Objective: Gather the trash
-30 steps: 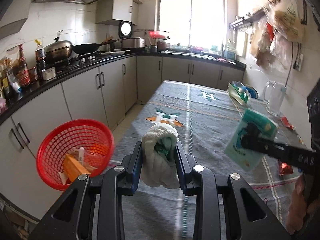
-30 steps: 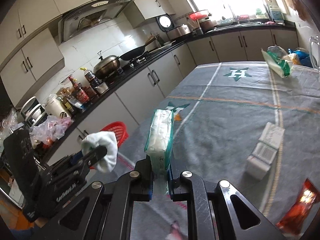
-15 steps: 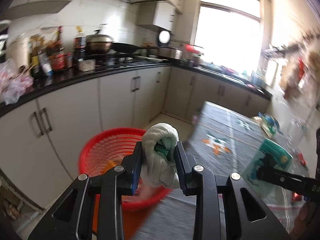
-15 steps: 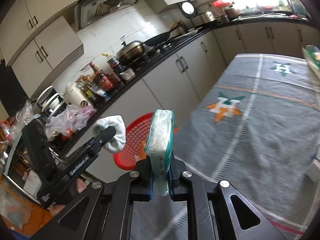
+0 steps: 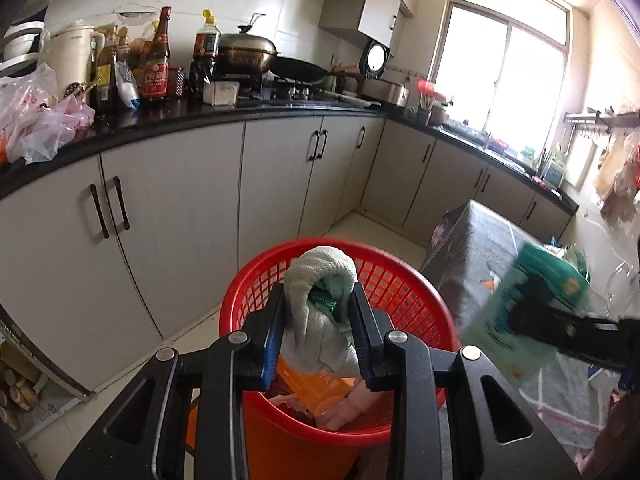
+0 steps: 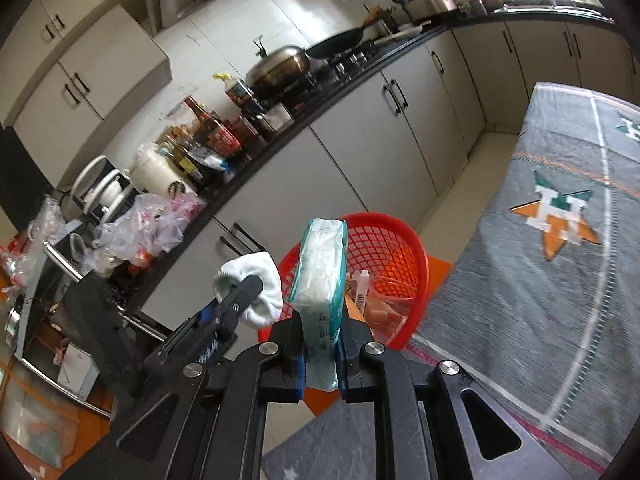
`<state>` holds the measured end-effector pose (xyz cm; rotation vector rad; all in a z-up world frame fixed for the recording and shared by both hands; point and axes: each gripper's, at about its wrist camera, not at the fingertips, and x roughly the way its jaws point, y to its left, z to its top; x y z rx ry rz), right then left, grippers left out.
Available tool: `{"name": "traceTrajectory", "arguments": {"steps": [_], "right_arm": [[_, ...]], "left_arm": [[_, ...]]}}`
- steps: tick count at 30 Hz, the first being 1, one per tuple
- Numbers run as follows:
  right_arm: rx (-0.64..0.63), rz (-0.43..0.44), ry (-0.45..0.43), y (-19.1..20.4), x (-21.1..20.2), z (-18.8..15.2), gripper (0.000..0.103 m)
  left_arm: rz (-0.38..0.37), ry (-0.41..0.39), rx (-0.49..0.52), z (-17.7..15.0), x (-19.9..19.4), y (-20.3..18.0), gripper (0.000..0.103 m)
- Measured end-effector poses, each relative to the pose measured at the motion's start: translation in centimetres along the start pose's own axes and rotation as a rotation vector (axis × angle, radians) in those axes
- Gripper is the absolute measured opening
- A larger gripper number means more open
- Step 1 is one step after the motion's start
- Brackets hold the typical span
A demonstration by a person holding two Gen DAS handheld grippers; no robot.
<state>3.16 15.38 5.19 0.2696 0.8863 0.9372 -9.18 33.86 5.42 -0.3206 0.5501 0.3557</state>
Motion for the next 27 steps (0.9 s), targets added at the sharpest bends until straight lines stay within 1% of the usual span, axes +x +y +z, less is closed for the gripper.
{"name": "traceTrajectory", "arguments": {"steps": [2,6,12,17,18,20,21,23,24,25,27], "right_arm": [[0.010,-0.012,0.020,-0.1,1.5,0.2,0.013],[0.031,-0.045,0.045,-0.8,3.6,0.5,0.013],[0.062,-0.071,0.063,-2.3,5.0,0.5,0.014],[0.073,-0.080,0.076,-2.6,5.6,0.7,0.015],[0.074,-0.079,0.077,-2.5,5.7,0.8,0.016],[0.078,-0.078,0.072,-2.4,5.6,1.0,0.019],[0.081,-0.075,0.065,-2.4,5.4,1.1,0.021],[0.083,-0.070,0.049,-2.3,4.9,1.2,0.031],[0.081,-0.070,0.043,-2.2,4.6,1.3,0.043],[0.078,-0.069,0.034,-2.1,4.4,1.3,0.049],[0.074,-0.073,0.012,-1.9,3.8,1.4,0.049]], "left_arm": [[-0.008,0.018,0.014,-0.4,0.8,0.0,0.030],[-0.006,0.029,0.030,-0.7,1.6,-0.2,0.030],[-0.010,0.032,0.045,-0.9,2.1,-0.3,0.030],[-0.010,0.034,0.042,-0.8,2.4,-0.4,0.031],[-0.008,0.032,0.041,-0.8,2.3,-0.4,0.033],[-0.010,0.033,0.035,-0.8,2.3,-0.3,0.036],[-0.010,0.034,0.031,-0.7,2.2,-0.3,0.040],[-0.009,0.028,0.031,-0.8,2.0,-0.3,0.044],[-0.007,0.026,0.034,-0.7,2.0,-0.4,0.044],[-0.008,0.024,0.037,-0.7,1.9,-0.5,0.044],[-0.013,0.022,0.037,-0.7,1.6,-0.7,0.044]]}}
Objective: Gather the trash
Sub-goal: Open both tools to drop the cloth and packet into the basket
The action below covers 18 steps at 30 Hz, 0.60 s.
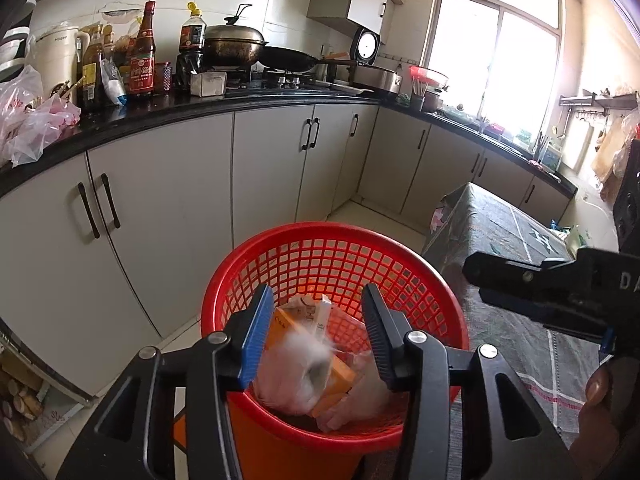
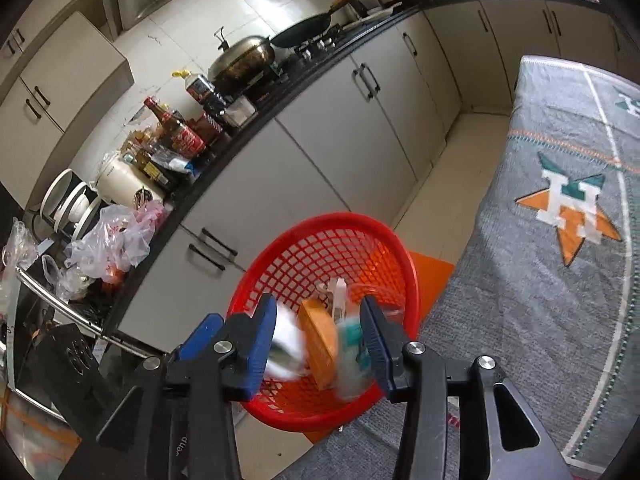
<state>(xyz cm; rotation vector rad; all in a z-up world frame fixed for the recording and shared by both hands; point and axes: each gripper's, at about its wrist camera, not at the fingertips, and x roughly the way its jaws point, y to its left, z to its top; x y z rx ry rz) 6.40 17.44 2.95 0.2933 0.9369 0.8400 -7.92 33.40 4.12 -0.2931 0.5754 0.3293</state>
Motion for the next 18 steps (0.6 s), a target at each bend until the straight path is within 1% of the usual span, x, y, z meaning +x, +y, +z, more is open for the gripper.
{"name": "traceTrajectory", "arguments": {"steps": [2,5,9,13,18], "right_arm": [[-0.012,0.008,-0.019,0.3,-0.8,0.0,0.049],[-0.028,0.010,-0.050,0.5,-2.4,-0.1,0.049],[-0.025,0.016,-0.079,0.2,-4.3,-0.5,0.049],[-0.005,0.019,-0.093,-0.6,-5.8,-1.1,0.049],[0.022,0.035,-0.096,-1.6,-7.5,-2.2,0.049]], "left_arm": [[-0.001,-0.005,0.002,0.0,-0.3,-0.1,0.045],[-0.005,-0.014,0.002,0.1,-1.0,-0.4,0.049],[-0.006,-0.026,0.016,0.1,-1.8,-1.0,0.049],[-0.006,-0.041,0.043,0.0,-2.9,-2.0,0.051],[-0.010,-0.058,0.073,-0.1,-4.0,-3.4,0.056]]}}
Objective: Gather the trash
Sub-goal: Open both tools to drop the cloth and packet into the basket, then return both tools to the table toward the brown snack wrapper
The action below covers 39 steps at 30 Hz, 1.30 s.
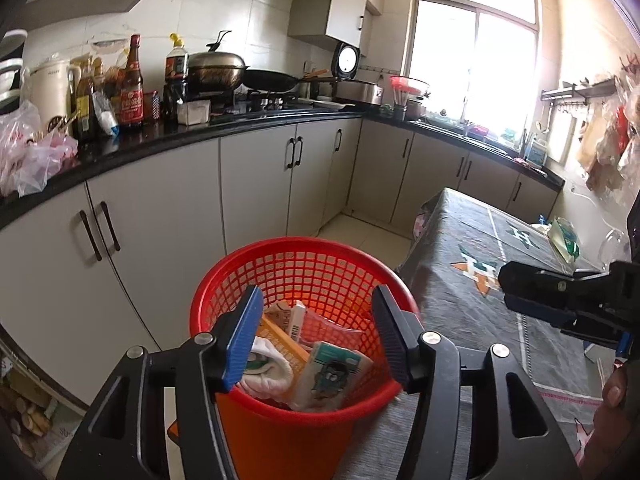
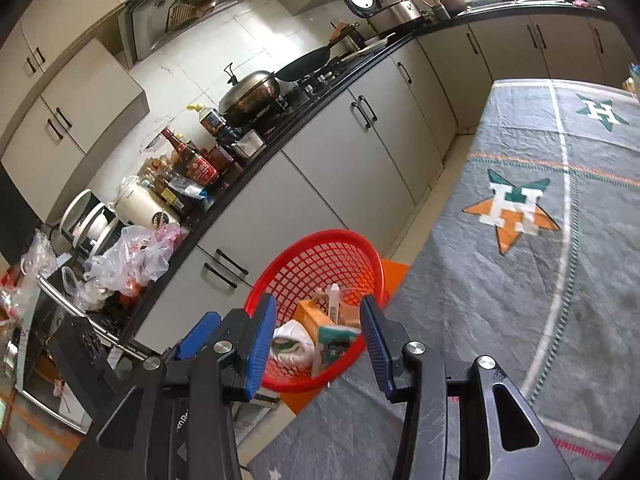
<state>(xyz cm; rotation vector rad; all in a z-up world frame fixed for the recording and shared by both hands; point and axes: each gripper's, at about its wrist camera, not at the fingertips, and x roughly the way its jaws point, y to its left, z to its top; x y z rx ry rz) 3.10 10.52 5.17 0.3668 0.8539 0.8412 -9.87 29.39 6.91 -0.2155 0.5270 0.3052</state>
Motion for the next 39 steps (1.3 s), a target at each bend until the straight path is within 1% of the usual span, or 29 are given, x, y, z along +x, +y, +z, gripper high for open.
{"name": "traceTrajectory", "arguments": {"steps": [4,8,12,18,21,26,34,39], "right_arm": [[0.000,-0.006,-0.003,-0.4,-1.1,-0.8,0.049],[0.010,-0.012,-0.005,-0.9,-2.0,-1.5,0.049],[0.030,-0.031,-0.026,-1.8,-3.2,-2.0,0.049],[0.067,-0.060,-0.058,-3.7,-5.4,-2.9,0.049],[0.071,-0.074,-0.064,-4.3,-6.3,-3.4,0.051],[0.097,-0.086,-0.072,-5.8,-8.1,-4.4,0.051],[0.135,-0.112,-0.147,-7.9,-13.0,-5.8,0.051],[0.185,-0.166,-0.218,-10.0,-17.4,-6.9,0.051]], "left_arm": [[-0.006,-0.003,0.026,-0.1,-0.6,-1.3,0.057],[-0.009,0.001,0.043,-0.4,-1.0,-2.4,0.061],[-0.017,0.004,0.057,-0.7,-1.4,-3.3,0.062],[-0.047,0.017,0.093,-1.4,-2.0,-5.3,0.063],[-0.061,0.021,0.117,-1.9,-2.2,-6.5,0.064],[-0.095,0.038,0.166,-2.8,-2.6,-9.0,0.064],[-0.158,0.080,0.247,-4.9,-3.0,-13.6,0.064],[-0.230,0.109,0.311,-6.9,-3.4,-17.5,0.065]]}}
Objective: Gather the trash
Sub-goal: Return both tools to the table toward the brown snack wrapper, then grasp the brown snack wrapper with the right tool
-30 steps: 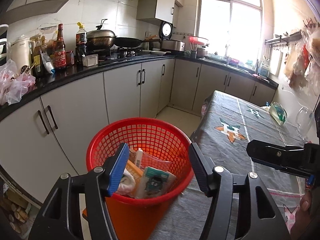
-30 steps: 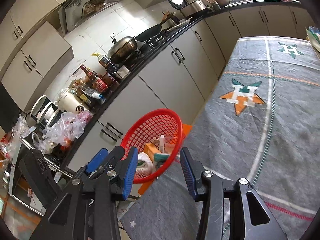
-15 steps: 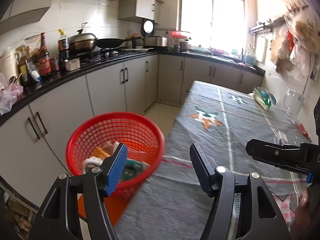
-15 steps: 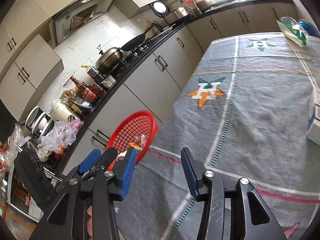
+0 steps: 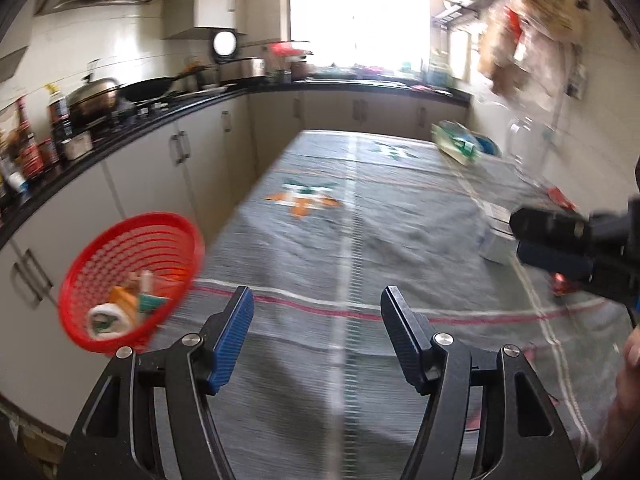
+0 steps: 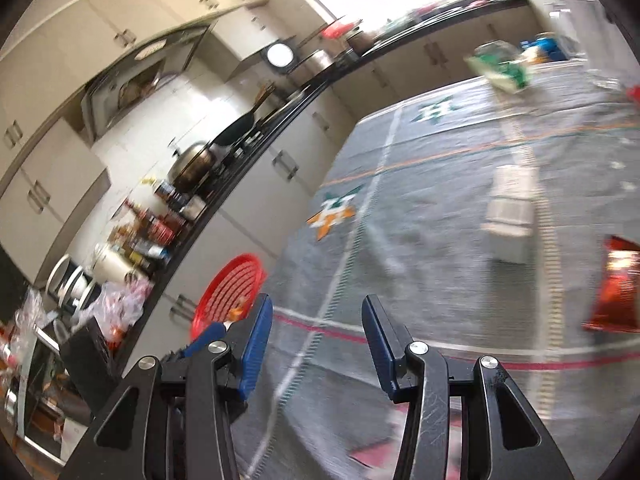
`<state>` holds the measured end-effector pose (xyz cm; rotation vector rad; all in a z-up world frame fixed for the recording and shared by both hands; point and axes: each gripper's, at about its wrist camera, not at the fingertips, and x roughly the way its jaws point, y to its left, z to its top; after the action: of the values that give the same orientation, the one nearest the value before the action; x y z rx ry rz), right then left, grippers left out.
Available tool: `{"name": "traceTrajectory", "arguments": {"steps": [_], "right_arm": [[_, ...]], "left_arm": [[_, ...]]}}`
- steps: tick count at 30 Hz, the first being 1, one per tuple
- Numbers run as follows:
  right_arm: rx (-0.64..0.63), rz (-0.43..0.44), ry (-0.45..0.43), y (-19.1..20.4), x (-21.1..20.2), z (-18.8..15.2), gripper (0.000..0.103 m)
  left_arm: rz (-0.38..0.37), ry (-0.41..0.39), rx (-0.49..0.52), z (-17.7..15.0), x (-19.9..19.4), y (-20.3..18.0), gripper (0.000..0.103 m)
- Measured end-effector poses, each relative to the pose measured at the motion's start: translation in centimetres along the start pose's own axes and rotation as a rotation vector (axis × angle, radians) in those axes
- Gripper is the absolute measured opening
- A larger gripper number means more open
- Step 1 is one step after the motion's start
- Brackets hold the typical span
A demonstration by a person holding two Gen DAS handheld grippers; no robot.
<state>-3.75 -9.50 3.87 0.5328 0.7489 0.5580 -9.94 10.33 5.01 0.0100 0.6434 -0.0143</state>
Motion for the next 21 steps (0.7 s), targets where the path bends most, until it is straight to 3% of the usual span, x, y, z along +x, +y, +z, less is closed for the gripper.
{"name": "traceTrajectory", "arguments": {"steps": [4,8,12,16,21], "right_arm": [[0.063,-0.048,-0.084,-3.1,-4.2,0.5,0.051],[0.130,-0.157,-0.152,-6.5,-7.8,1.1,0.051],[0.244,-0.233,-0.159,-10.3,-9.8,1.0,0.053],[0.335,-0.253,-0.137,-13.3,-9.6,1.1,0.052],[0.352,-0.294,-0.089,-14.6,-8.2,1.4,0.052]], "left_arm": [[-0.072,0.005,0.029,-0.5,0.7,-3.0,0.067],[-0.091,0.009,0.058,-0.5,1.8,-4.9,0.067],[-0.106,0.023,0.047,-0.2,2.5,-4.7,0.067],[-0.128,0.034,0.050,-0.4,2.8,-4.6,0.067],[-0.142,0.007,0.075,-0.6,2.2,-4.7,0.067]]}}
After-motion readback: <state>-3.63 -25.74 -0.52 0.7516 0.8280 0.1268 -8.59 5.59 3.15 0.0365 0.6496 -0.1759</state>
